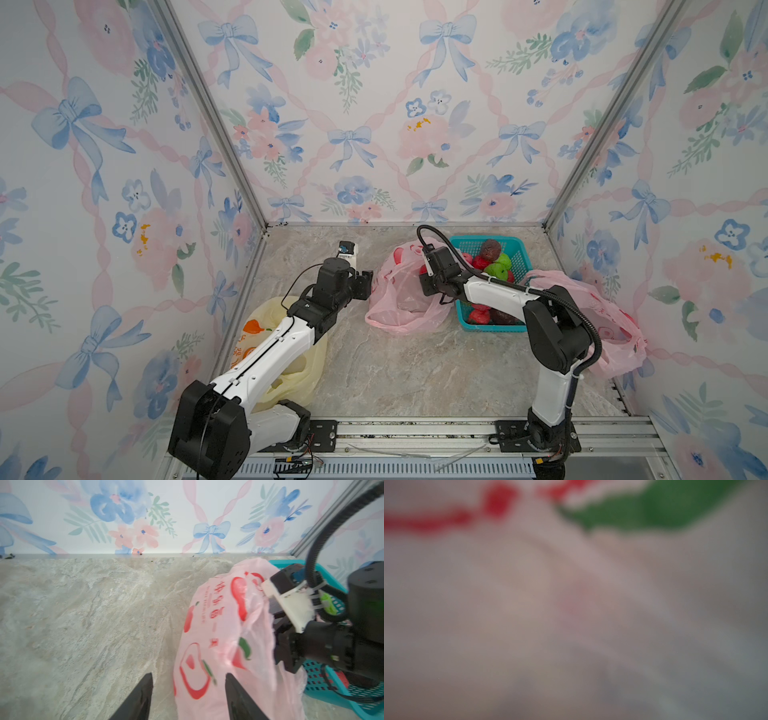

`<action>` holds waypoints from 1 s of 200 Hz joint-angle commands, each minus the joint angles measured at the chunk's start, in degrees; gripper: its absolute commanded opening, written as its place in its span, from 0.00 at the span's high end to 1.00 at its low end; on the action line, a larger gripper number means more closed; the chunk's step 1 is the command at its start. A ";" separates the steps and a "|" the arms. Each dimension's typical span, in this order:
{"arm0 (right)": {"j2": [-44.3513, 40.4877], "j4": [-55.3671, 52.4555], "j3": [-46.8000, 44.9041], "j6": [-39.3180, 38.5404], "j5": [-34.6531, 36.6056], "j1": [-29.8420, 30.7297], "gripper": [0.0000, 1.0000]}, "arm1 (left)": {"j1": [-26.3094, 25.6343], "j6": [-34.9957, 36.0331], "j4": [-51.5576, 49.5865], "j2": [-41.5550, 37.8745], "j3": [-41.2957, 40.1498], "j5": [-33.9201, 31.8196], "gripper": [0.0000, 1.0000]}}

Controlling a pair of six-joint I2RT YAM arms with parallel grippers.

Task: Untie the knot of a plastic bag & take out the apple
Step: Adjust the plastic bag at the center of the board.

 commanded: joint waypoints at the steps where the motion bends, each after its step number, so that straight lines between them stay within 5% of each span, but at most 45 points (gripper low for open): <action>1: -0.43 -5.34 0.57 2.07 -1.05 -1.34 0.48 | 1.66 -3.01 7.56 2.44 -2.48 7.02 0.39; 48: 2.67 -7.22 2.49 3.18 -5.39 -2.24 0.47 | 2.22 -4.11 16.48 12.91 -1.04 16.41 0.35; 100: 3.69 -7.74 4.29 3.60 -17.92 -3.67 0.48 | 2.79 -5.76 18.94 23.68 4.00 23.93 0.38; 157: 1.18 -10.02 1.95 -11.24 -31.42 1.13 0.48 | 4.15 -4.76 16.55 14.42 3.02 16.86 0.41; 200: 1.32 -21.80 4.74 -24.90 -42.60 7.67 0.48 | 5.13 -1.96 8.91 9.30 4.93 13.30 0.41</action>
